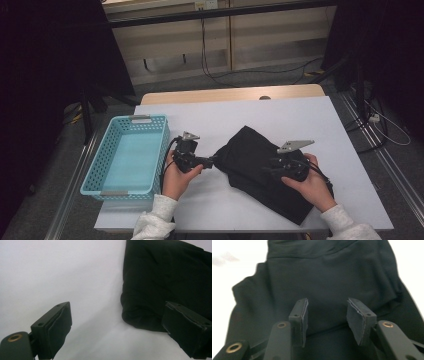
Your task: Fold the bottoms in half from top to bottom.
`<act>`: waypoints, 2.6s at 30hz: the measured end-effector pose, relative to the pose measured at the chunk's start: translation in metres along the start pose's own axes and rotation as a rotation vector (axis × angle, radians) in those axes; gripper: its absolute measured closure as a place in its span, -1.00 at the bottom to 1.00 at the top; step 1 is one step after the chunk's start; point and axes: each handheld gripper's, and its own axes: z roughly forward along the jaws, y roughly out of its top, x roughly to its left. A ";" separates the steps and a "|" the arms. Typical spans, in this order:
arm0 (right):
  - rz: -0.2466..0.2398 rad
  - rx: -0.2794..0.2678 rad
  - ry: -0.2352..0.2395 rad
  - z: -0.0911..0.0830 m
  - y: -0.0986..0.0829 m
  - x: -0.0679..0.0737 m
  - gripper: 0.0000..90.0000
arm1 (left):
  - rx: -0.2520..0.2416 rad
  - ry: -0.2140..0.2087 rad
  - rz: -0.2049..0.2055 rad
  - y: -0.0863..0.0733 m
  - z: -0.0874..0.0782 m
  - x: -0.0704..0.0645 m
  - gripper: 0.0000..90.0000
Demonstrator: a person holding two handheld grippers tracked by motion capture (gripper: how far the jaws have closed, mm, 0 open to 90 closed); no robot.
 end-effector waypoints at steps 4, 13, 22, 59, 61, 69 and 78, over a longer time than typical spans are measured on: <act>-0.050 -0.012 0.023 0.001 0.000 0.012 0.12 | 0.012 -0.003 0.001 -0.001 0.001 -0.001 -0.79; -0.117 0.040 0.057 0.018 -0.005 0.032 0.20 | 0.006 -0.001 0.000 -0.001 0.000 -0.001 -0.80; -0.129 0.013 0.036 0.018 -0.007 0.027 0.64 | 0.010 0.000 0.002 -0.002 0.001 -0.001 -0.80; -0.086 -0.026 0.089 -0.022 -0.008 0.017 0.96 | 0.001 -0.006 -0.001 0.000 -0.001 -0.001 -0.80; -0.082 -0.026 0.100 -0.023 -0.009 0.019 0.96 | 0.000 -0.007 0.000 0.000 -0.001 -0.001 -0.80; -0.098 -0.014 0.133 -0.027 -0.010 0.028 0.96 | 0.002 -0.010 0.002 0.000 -0.001 -0.002 -0.80; -0.069 -0.054 0.078 -0.032 -0.007 0.017 0.63 | 0.001 -0.010 0.003 0.000 -0.001 -0.002 -0.80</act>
